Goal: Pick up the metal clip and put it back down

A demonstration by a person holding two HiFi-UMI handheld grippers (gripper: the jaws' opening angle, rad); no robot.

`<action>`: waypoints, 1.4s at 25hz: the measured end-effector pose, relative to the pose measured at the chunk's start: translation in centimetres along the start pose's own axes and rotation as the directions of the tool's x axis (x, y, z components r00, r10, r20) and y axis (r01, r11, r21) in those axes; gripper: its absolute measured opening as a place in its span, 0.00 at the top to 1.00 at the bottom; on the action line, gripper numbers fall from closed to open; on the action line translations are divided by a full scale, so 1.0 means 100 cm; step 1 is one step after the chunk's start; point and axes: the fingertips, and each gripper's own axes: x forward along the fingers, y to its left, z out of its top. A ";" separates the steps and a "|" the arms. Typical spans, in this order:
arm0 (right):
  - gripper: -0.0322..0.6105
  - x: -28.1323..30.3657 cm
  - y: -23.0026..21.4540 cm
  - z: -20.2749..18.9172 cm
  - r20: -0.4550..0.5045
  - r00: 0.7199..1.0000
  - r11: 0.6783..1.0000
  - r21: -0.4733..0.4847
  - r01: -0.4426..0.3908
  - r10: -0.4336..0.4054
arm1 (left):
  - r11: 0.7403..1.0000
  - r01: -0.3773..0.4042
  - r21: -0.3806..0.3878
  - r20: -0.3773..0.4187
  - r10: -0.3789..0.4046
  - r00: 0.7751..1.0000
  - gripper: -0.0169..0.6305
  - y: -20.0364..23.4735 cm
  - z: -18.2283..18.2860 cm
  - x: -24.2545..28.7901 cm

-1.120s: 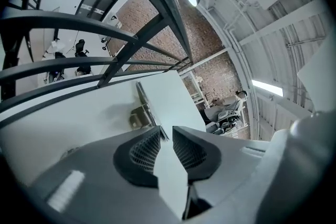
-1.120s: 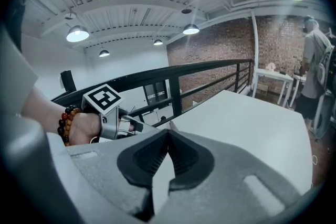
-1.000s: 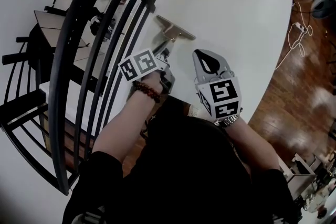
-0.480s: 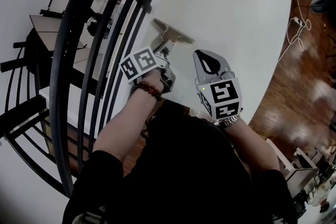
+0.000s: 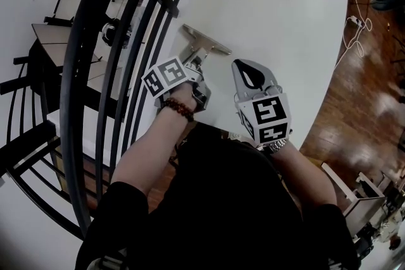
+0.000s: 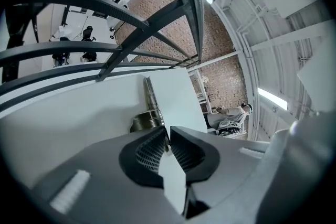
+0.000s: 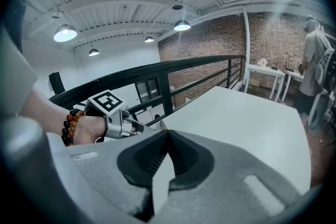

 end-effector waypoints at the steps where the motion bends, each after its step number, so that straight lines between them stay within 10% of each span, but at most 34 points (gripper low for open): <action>1: 0.96 0.001 0.000 0.000 0.001 1.000 1.000 0.000 0.002 -0.002 | 1.000 0.008 -0.003 -0.001 -0.008 1.000 0.91 -0.001 0.001 0.000; 15: 0.96 -0.028 -0.008 0.006 0.067 0.997 0.999 0.008 0.040 -0.040 | 0.983 0.124 0.136 0.000 -0.125 0.992 0.93 -0.062 -0.002 -0.016; 35: 0.96 -0.147 -0.047 0.001 0.238 0.970 0.998 0.027 0.052 -0.056 | 0.871 0.230 0.434 0.031 -0.269 0.963 0.93 -0.194 -0.088 -0.065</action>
